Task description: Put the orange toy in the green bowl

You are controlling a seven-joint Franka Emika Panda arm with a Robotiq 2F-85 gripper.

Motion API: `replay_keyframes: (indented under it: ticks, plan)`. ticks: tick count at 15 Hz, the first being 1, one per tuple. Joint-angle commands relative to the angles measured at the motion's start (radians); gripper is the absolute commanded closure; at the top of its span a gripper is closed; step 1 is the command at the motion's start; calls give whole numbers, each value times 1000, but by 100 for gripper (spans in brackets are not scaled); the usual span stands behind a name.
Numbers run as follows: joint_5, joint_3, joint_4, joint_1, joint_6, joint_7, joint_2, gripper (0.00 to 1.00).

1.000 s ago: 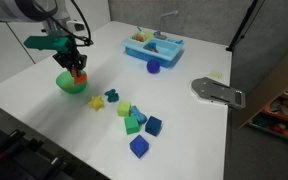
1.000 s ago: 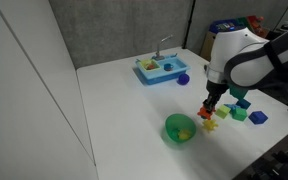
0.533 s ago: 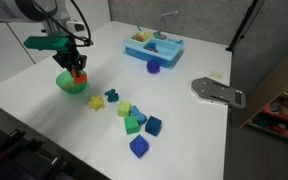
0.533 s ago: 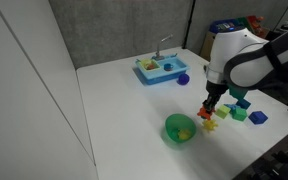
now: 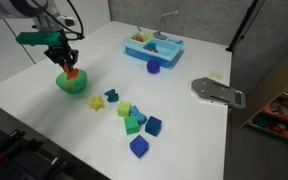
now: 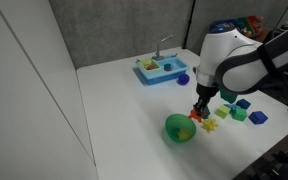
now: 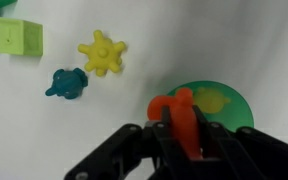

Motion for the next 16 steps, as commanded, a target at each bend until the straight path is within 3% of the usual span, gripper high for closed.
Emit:
replay_keyframes:
  ticks: [1, 3, 5, 11, 16]
  plan:
    - [-45, 5, 76, 21, -29, -5, 77, 92]
    - [-62, 6, 109, 33, -30, -13, 115, 91]
    - [-77, 6, 137, 45, -35, -15, 144, 50]
    - [-72, 19, 183, 57, -47, -32, 163, 4]
    - [-49, 24, 174, 49, -100, -9, 97, 0]
